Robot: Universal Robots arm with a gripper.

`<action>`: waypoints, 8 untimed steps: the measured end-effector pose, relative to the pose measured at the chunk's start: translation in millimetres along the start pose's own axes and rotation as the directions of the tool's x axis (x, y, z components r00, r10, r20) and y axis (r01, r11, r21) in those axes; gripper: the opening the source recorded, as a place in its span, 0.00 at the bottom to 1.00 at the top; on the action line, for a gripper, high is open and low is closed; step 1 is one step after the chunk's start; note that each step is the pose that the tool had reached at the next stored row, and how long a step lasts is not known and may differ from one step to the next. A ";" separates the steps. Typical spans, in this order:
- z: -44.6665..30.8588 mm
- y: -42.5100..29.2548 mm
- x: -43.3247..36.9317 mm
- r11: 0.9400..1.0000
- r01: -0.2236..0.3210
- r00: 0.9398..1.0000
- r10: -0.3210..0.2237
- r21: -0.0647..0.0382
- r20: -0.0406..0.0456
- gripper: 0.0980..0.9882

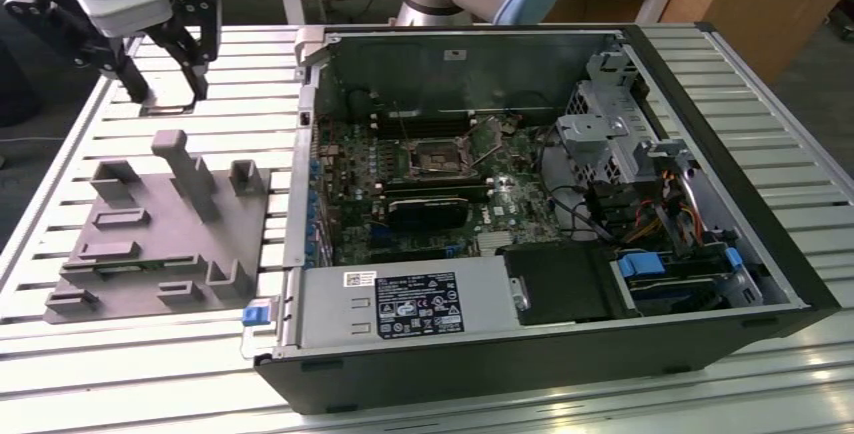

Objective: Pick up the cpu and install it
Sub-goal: 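Pick up the cpu and move it towards the insertion slot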

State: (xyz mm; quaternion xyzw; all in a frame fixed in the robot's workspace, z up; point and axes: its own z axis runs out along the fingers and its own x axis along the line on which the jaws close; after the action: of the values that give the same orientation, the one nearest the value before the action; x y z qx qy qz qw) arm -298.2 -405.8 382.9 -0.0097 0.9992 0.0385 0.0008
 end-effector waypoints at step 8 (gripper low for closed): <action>0.0 -0.2 -12.6 1.000 0.000 1.000 0.000 0.000 0.000 0.50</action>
State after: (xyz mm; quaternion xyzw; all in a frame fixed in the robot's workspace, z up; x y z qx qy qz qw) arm -285.6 -405.8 382.9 -0.0098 0.9992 0.0385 0.0008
